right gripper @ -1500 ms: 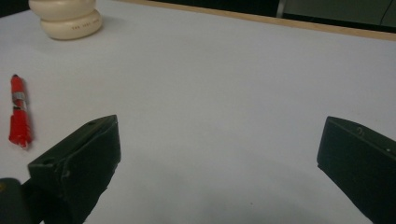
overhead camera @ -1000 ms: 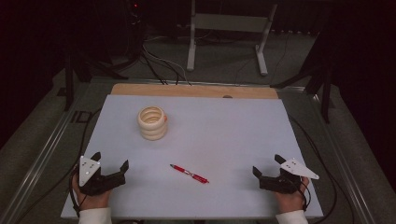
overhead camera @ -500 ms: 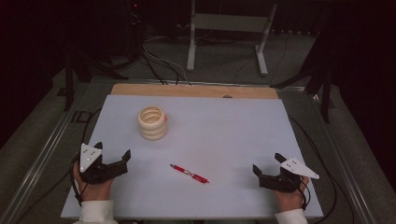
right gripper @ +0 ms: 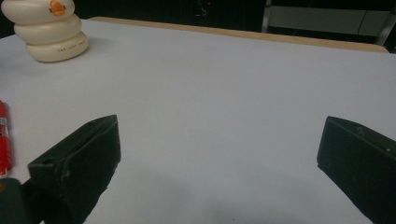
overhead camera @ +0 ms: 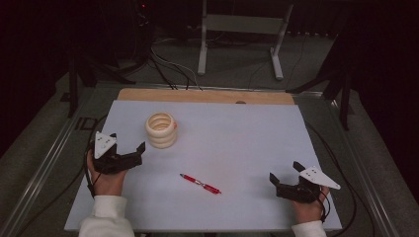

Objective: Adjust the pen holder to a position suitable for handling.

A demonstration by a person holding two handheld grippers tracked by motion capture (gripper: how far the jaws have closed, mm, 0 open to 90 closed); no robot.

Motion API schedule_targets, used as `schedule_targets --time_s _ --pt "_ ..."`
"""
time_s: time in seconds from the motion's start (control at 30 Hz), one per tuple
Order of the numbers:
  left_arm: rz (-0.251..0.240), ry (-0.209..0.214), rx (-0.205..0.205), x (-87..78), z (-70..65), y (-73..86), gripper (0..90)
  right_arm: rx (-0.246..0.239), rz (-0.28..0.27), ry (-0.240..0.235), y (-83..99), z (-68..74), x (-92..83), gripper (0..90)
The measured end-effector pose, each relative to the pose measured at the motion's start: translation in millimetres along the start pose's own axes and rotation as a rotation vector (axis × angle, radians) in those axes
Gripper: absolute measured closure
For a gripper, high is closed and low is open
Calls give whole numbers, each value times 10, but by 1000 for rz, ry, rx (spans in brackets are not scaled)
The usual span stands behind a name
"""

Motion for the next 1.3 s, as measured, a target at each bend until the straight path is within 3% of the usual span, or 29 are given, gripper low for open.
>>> schedule_targets --time_s 0.3,0.73,1.07,1.3 --pt "12 -3 34 241 -80 -179 5 -5 -2 3 -1 -12 7 1" --pt "16 -40 11 537 -14 -370 6 -7 4 7 10 -31 16 1" --pt "65 -75 19 793 2 -330 11 -8 4 3 13 -33 20 1" --pt "127 -112 -6 965 45 -247 26 -5 8 1 19 -34 21 1"
Point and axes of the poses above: each handheld gripper's, and its own axes: x roughly forward along the jaws, y roughly out of its underside, z roughly to its left, the point moved 8 cm from there along x, roughly forward along the jaws, and after that the axes turned 14 degrees about -x, right-handed, at the moved point
